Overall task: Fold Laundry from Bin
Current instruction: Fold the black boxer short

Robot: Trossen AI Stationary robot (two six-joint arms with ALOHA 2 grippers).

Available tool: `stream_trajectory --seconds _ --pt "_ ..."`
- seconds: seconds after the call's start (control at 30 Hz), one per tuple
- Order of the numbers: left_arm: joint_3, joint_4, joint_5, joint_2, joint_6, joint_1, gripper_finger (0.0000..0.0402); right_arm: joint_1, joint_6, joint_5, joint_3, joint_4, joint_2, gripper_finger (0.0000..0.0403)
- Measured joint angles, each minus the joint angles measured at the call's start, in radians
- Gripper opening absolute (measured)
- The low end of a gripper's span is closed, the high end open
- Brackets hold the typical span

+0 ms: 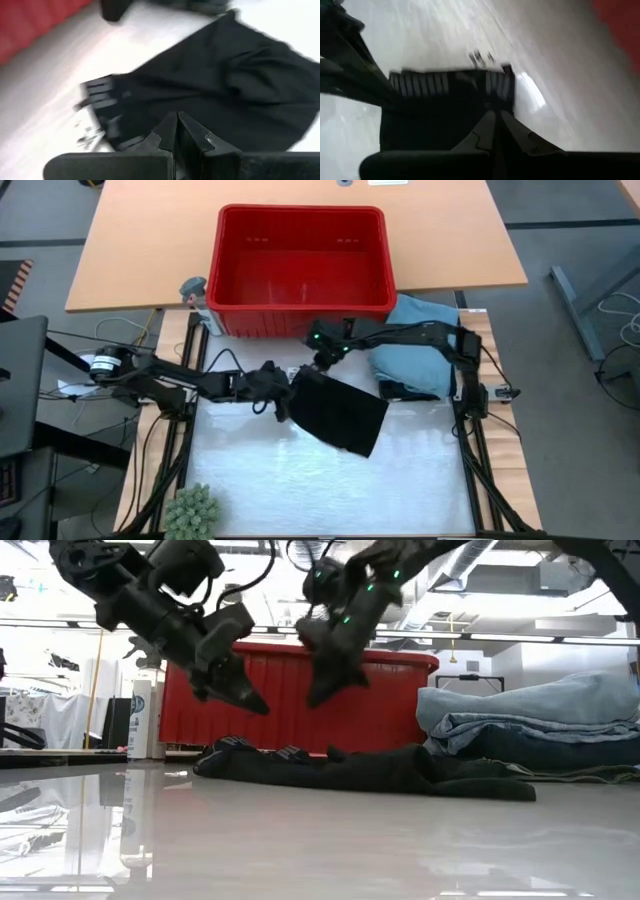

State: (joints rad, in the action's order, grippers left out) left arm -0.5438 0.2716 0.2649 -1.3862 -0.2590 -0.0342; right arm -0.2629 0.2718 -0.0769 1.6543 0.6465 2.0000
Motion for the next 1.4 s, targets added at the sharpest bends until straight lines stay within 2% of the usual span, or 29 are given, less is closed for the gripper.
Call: stream_trajectory --seconds 0.13,0.2,0.33,0.5,0.63,0.87,1.1,1.2,1.4 --pt "0.0 0.126 -0.098 -0.037 0.028 -0.011 0.0 0.031 -0.032 0.005 0.001 0.182 -0.069 0.0049" --pt "-0.002 0.158 -0.137 -0.039 0.044 -0.011 0.0 0.057 -0.034 0.045 0.0 0.258 -0.11 0.0049" --pt "-0.004 0.066 -0.174 -0.039 0.078 -0.011 0.0 0.108 -0.011 0.076 0.002 0.353 -0.173 0.0049" --pt "0.043 0.041 -0.148 -0.039 0.123 -0.022 0.0 0.221 -0.033 0.08 0.0 0.399 -0.18 0.0051" --pt "0.077 0.043 -0.137 -0.039 0.124 -0.048 0.0 0.302 -0.034 0.074 0.0 0.372 -0.18 0.0068" --pt "0.11 0.088 -0.138 -0.039 0.125 -0.069 0.0 0.363 -0.008 0.223 -0.006 0.316 -0.18 0.014" --pt "0.111 0.098 -0.139 -0.071 0.157 -0.076 0.0 0.375 -0.082 0.202 -0.152 0.16 -0.177 0.0217" --pt "0.111 0.117 -0.174 -0.126 0.135 -0.08 0.0 0.373 -0.085 0.206 -0.202 0.073 -0.179 0.0229" --pt "0.109 0.18 -0.18 -0.213 0.095 -0.079 0.0 0.371 -0.033 0.21 -0.208 0.024 -0.159 0.0226"
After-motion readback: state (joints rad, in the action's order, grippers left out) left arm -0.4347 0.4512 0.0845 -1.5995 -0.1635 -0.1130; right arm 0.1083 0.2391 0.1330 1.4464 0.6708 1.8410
